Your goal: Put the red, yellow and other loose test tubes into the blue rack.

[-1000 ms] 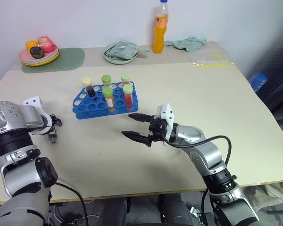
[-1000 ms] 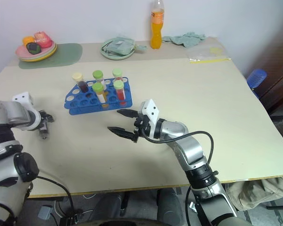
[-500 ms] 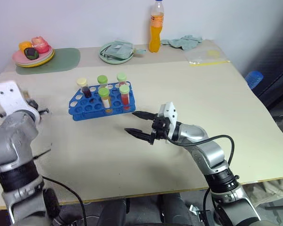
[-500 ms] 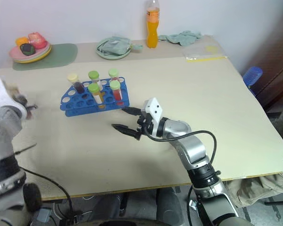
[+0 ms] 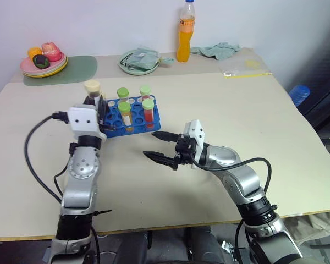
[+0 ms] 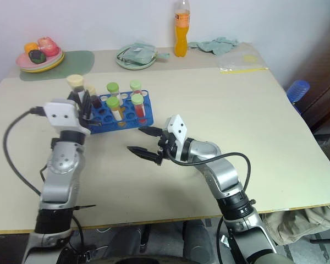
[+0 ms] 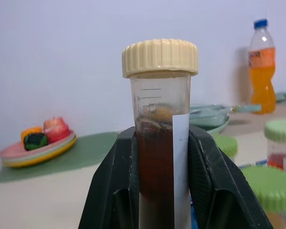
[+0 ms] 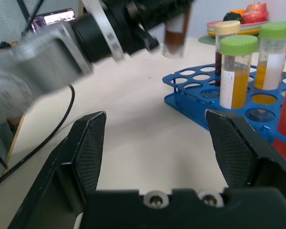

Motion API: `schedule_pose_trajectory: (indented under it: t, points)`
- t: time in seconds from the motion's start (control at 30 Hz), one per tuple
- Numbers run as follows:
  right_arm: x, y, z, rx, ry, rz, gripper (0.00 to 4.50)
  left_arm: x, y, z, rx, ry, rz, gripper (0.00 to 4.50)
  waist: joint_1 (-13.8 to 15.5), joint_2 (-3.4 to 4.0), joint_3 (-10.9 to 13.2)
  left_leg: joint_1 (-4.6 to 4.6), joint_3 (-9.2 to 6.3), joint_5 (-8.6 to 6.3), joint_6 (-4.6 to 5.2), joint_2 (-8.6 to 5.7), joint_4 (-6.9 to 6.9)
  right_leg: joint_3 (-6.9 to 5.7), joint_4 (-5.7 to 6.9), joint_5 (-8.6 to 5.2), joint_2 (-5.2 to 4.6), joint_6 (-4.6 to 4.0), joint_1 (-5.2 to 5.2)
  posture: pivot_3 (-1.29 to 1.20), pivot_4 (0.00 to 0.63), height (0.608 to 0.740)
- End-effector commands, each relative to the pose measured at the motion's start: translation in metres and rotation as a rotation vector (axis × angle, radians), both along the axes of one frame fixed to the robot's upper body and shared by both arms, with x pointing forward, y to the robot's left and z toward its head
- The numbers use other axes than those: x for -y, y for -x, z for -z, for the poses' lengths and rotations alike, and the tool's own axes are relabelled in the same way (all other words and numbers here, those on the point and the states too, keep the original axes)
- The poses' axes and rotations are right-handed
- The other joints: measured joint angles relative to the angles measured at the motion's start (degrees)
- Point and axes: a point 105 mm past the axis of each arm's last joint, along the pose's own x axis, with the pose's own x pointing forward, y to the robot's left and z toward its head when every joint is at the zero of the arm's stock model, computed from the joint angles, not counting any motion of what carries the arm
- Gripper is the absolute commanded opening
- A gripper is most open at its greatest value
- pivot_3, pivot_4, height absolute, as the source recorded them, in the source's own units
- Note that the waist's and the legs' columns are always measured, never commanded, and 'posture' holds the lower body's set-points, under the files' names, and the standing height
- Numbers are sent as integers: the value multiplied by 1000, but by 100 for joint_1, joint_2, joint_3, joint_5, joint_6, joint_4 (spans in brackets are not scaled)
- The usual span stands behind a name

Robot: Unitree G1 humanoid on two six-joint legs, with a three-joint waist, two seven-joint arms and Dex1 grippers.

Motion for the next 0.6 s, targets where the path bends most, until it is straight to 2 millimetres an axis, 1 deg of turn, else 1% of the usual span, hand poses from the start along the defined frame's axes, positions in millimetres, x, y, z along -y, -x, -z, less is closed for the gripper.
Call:
schedule_pose_trajectory:
  t: [0.03, 0.2, 0.33, 0.43, 0.6]
  points:
    - [-4, 4, -15, 53, -28, -14, 3657, -2, -2, -2, 64, -27, -42, 776, 3, 0, 0, 0, 0, 0, 0, 0, 1, 0, 0, 0, 0, 0, 0, 0, 150, 740]
    - [-3, 3, -16, 51, -31, -1, 3657, -8, -5, 8, 51, 8, -65, 776, 4, 0, 0, 0, -2, 0, 0, -1, 1, -1, 1, 0, 0, 1, 0, 0, 150, 740]
    - [-3, 3, -16, 48, -38, 1, 3657, -6, -14, 15, 20, 34, -46, 776, 8, 0, 0, 0, -3, 0, 1, -1, 3, -3, 2, 0, 0, 1, 2, 0, 150, 740]
    - [-3, 4, -16, 46, -40, 0, 3657, -8, -19, 21, 2, 37, -58, 776, 4, 0, 0, 0, -3, 0, 1, -2, 3, -3, 2, 0, 0, 1, 3, 0, 150, 740]
    - [-3, 4, -16, 46, -41, 2, 3657, -8, -25, 26, -8, 54, -52, 776, -2, 0, 0, 0, -4, 0, 1, -1, 3, -4, 2, 0, 0, 1, 2, 0, 150, 740]
